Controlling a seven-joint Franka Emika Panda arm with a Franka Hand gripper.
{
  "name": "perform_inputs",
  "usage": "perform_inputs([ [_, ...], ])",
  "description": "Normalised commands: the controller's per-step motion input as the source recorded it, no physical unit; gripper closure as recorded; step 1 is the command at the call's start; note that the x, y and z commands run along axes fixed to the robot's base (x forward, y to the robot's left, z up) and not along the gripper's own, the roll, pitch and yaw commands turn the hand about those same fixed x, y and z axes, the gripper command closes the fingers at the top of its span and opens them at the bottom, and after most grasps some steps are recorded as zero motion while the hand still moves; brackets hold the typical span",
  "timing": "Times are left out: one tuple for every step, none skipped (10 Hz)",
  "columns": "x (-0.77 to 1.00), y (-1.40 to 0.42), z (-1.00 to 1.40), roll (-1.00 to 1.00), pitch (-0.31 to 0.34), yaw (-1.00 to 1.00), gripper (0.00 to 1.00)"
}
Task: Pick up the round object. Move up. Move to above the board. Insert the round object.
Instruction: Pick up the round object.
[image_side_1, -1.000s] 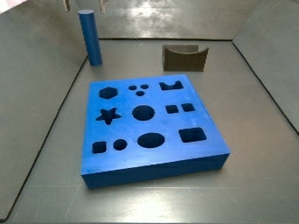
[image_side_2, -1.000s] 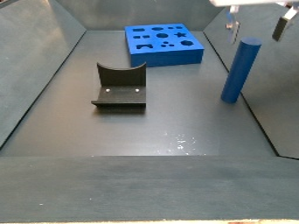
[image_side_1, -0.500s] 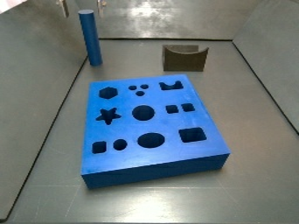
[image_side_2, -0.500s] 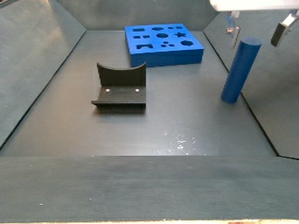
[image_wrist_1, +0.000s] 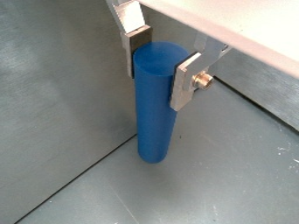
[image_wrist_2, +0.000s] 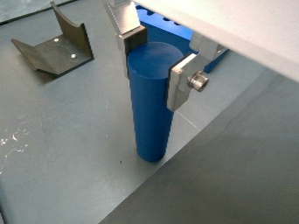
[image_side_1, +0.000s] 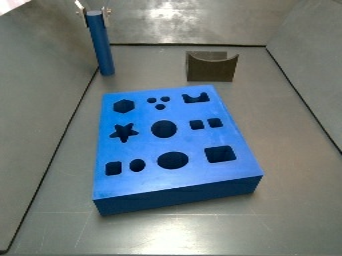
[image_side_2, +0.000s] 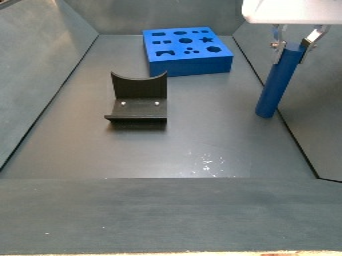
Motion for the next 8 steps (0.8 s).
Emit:
perform_inputs([
  [0.00,0.00,0.00,0.00,0.000,0.00,1.00],
  [0.00,0.00,0.00,0.00,0.000,0.00,1.00],
  [0.00,0.00,0.00,0.00,0.000,0.00,1.00],
  [0.00,0.00,0.00,0.00,0.000,0.00,1.00],
  [0.00,0.00,0.00,0.00,0.000,0.00,1.00],
  [0.00,0.00,0.00,0.00,0.000,0.00,1.00],
  [0.00,0.00,0.00,0.00,0.000,0.00,1.00],
  [0.00,0.00,0.00,0.00,0.000,0.00,1.00],
])
